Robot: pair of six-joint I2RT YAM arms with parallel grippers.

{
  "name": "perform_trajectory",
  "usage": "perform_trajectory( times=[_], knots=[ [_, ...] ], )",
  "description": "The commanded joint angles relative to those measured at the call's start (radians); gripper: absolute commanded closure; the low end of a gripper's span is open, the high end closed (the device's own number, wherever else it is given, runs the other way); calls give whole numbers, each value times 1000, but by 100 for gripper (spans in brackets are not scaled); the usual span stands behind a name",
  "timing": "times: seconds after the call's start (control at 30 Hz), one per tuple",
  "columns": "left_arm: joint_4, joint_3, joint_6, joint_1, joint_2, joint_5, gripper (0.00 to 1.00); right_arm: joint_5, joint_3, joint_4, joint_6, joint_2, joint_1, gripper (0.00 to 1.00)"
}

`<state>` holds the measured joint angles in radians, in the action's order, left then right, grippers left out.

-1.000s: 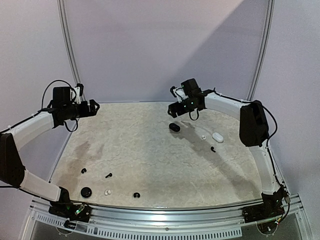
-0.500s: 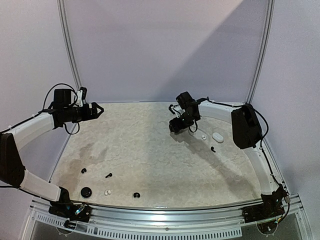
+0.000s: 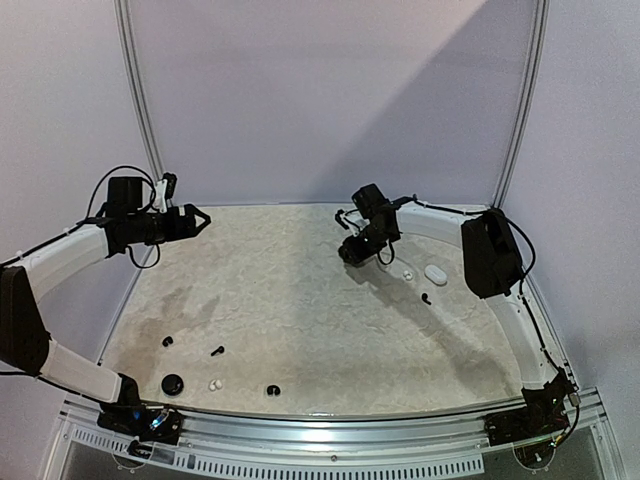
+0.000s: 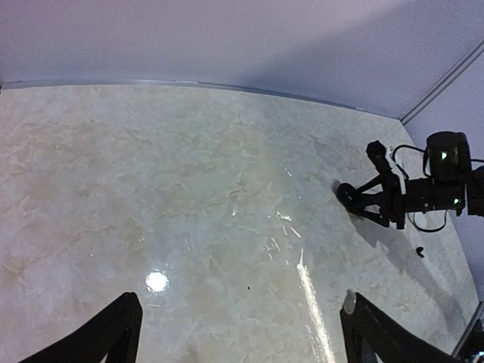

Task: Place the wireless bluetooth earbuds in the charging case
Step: Pick up the charging case from the corner of the board, then pass from the right arm to the left

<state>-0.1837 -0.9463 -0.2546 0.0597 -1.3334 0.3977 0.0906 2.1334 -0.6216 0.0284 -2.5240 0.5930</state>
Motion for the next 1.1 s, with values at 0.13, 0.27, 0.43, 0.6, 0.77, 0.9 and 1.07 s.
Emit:
perform_trajectory(
  times=[0.13, 0.27, 0.43, 0.6, 0.77, 0.9, 1.07],
  knots=[
    [-47, -89, 6, 86, 5, 171, 23, -35, -266, 288, 295, 308, 113, 87],
    [-40, -126, 10, 143, 5, 293, 36, -50, -454, 542, 527, 534, 208, 89],
    [-11, -177, -2, 204, -9, 456, 41, -148, -459, 611, 728, 607, 334, 90],
    [60, -217, -20, 248, -28, 573, 32, -193, -430, 675, 855, 591, 406, 88],
    [78, -218, -28, 267, -30, 618, 30, -208, -380, 671, 876, 577, 434, 88],
    [80, -222, -23, 284, -30, 629, 35, -226, -363, 663, 898, 569, 450, 88],
    [32, -242, 0, 302, -38, 588, 63, -224, -359, 663, 896, 571, 464, 89]
  ],
)
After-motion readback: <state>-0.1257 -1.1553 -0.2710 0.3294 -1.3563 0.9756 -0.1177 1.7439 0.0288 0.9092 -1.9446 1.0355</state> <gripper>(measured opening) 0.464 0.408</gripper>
